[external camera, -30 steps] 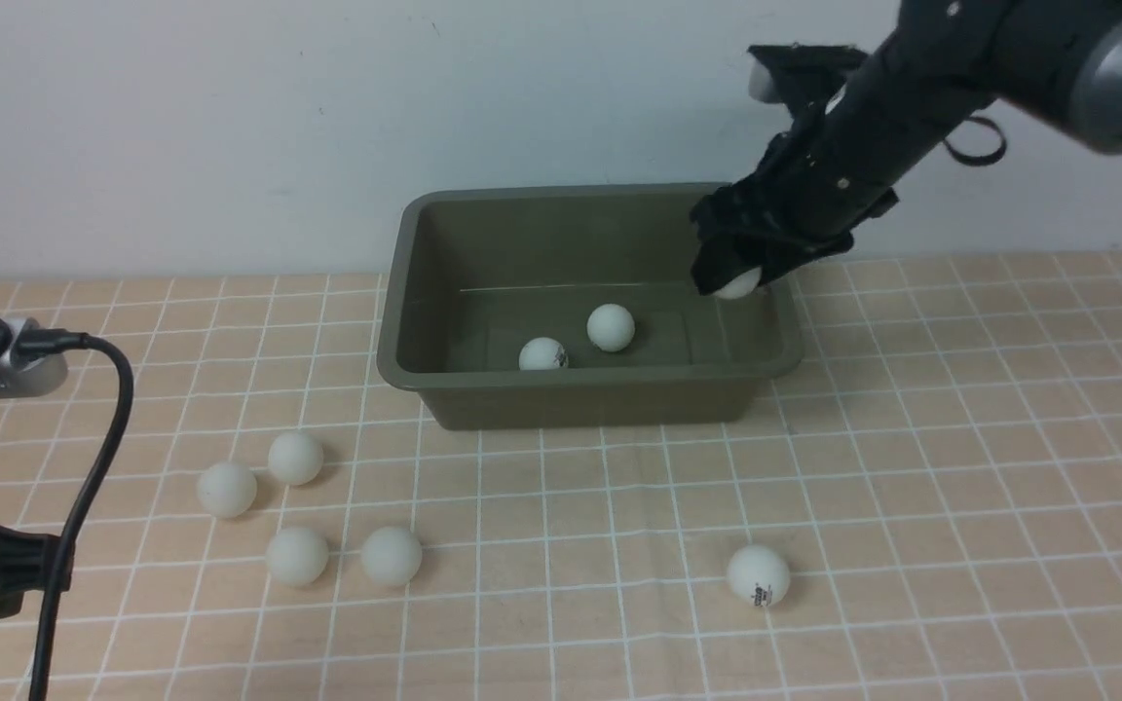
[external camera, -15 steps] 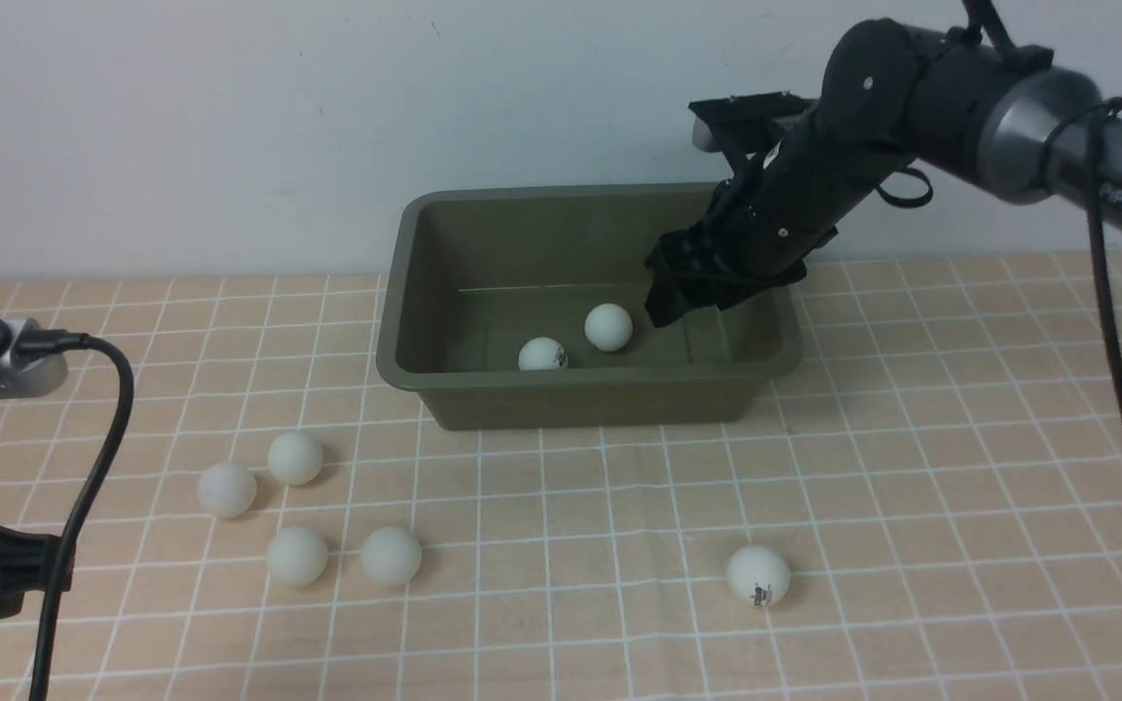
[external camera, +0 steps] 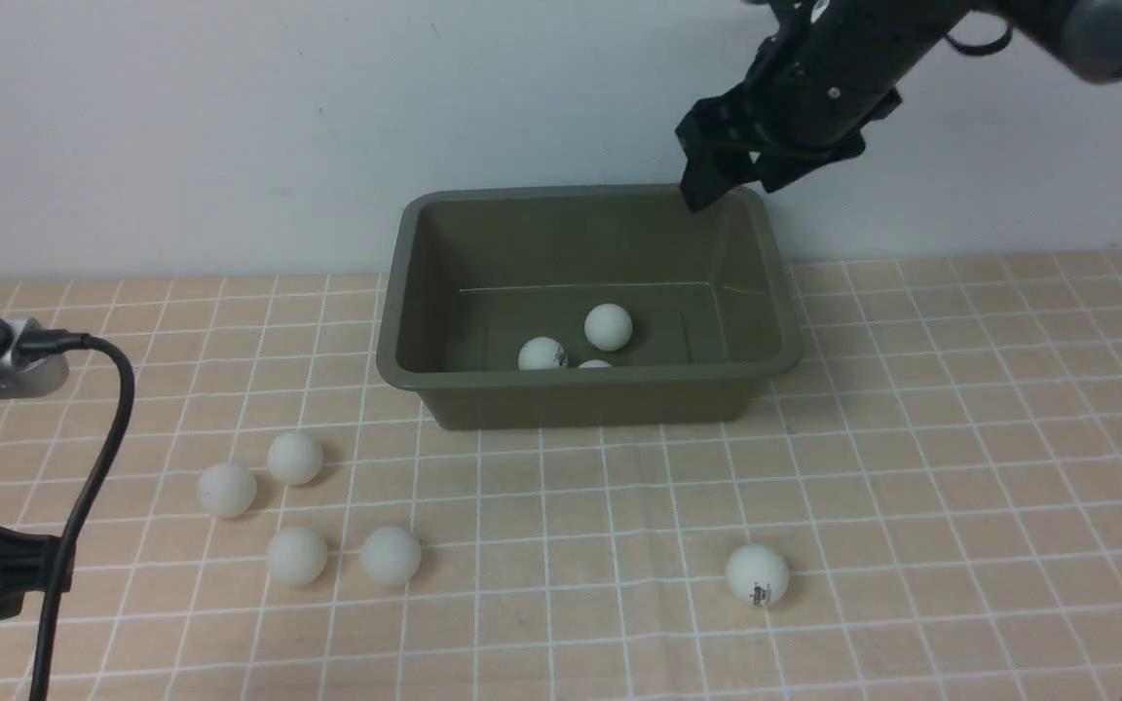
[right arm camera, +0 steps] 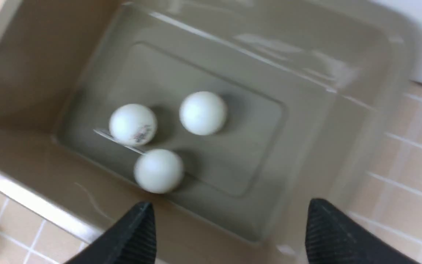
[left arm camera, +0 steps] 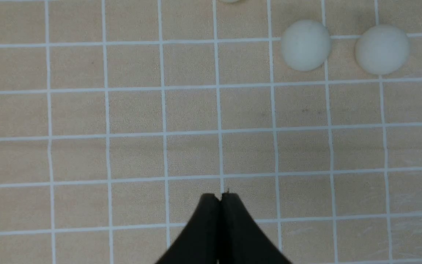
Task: Put the table tennis balls into the box on the light coffee tablecloth.
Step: 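Reach for and grasp a ping pong ball on the table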
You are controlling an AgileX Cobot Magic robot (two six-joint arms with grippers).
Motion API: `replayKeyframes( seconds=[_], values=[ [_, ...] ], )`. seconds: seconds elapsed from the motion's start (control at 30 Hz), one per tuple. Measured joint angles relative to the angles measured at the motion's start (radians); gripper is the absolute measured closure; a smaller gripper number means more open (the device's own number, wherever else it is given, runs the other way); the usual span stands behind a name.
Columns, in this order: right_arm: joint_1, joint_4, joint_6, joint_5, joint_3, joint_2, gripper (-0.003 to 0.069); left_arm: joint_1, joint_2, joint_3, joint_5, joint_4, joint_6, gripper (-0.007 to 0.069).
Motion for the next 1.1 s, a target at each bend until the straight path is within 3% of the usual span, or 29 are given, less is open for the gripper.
replayKeyframes(
  seconds=[0.37,0.57,0.77,0.97,1.1],
  values=[
    [0.016,0.084,0.006,0.002,0.507,-0.368,0.0164,0.000,0.000,0.000,0.008,0.000,0.000,0.0693],
    [0.171,0.057,-0.058,-0.004,0.774,-0.409,0.0164,0.000,0.000,0.000,0.008,0.000,0.000,0.0693],
    [0.263,-0.072,-0.023,-0.123,0.806,-0.364,0.0164,0.000,0.000,0.000,0.009,0.000,0.000,0.0693],
    [0.263,-0.207,0.048,-0.151,0.807,-0.305,0.0164,0.000,0.000,0.000,0.028,0.000,0.000,0.0693],
    [0.263,-0.231,0.067,-0.167,0.807,-0.273,0.0164,0.000,0.000,0.000,0.028,0.000,0.000,0.0693]
  ],
)
